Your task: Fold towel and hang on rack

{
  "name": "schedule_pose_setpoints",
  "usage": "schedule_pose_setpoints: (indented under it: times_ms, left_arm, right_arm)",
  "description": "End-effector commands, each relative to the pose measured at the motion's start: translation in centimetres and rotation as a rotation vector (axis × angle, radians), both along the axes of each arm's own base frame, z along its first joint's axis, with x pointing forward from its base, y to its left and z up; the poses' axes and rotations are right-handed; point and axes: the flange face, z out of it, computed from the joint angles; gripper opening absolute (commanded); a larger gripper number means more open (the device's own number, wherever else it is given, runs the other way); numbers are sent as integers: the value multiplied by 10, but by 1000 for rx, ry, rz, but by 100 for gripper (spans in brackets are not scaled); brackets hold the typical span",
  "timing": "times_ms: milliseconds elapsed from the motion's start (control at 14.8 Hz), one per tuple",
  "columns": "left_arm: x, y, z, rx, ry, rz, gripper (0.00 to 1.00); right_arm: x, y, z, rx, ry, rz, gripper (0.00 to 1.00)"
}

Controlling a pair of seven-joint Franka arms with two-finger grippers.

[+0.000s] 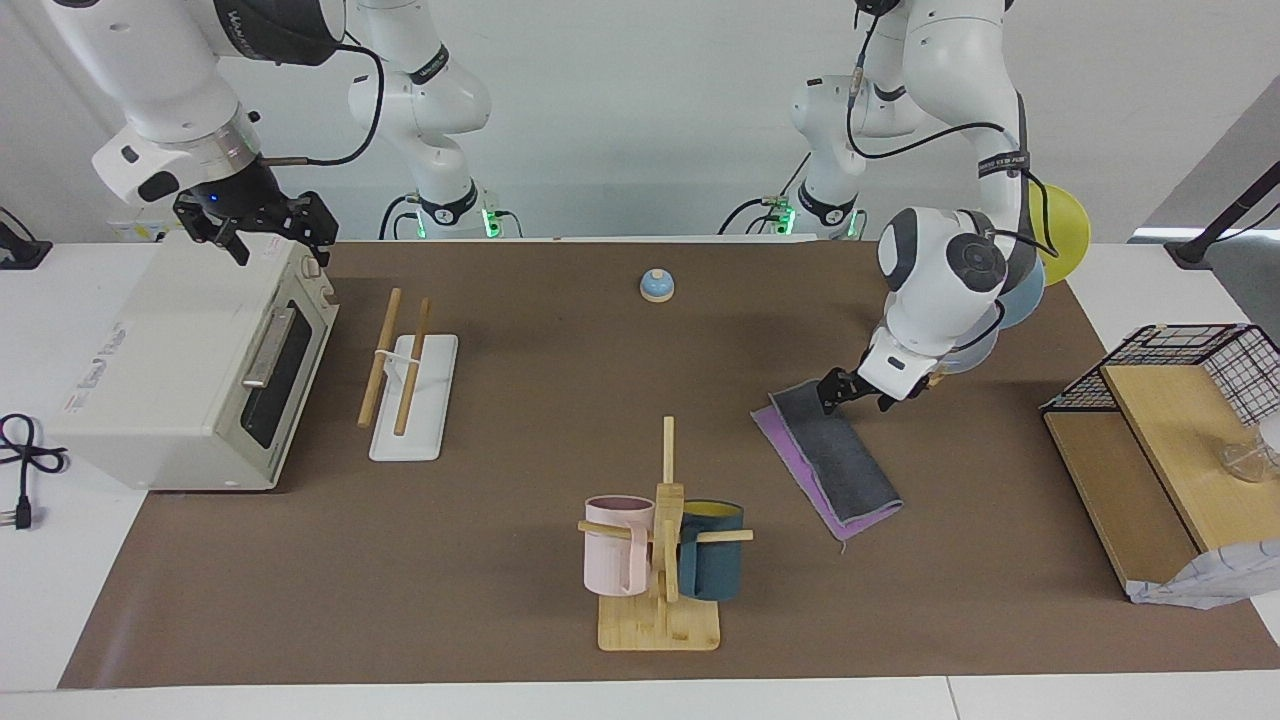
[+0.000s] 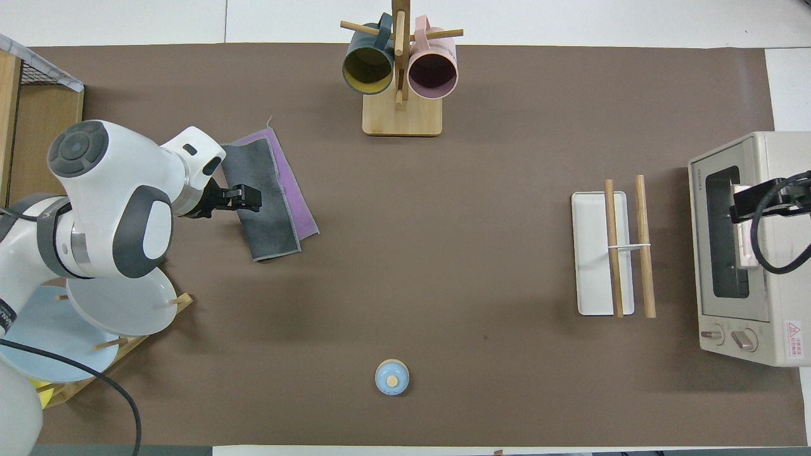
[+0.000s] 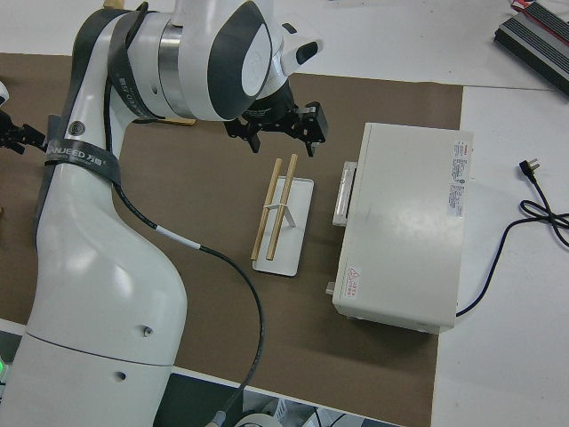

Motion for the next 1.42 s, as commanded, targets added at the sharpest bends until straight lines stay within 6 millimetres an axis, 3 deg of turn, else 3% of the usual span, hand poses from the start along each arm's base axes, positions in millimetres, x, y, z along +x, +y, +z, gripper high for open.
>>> schedule_pose_setpoints:
  times_ms: [0, 203, 743, 1350]
  left_arm:
    - [-13, 11, -16, -79, -20, 62, 100]
    - [-15, 20, -23, -135, 2, 102, 95]
    - [-25, 16, -42, -169, 36, 104, 84]
    - [-26, 12, -48, -196, 49, 131, 46]
  right_arm:
    - [-4, -1, 1, 21, -10, 15, 100]
    - [-4, -1, 1, 19, -10, 14, 100]
    - [-4, -1, 1, 20, -10, 14, 100]
    - [-4, -1, 1, 20, -10, 14, 100]
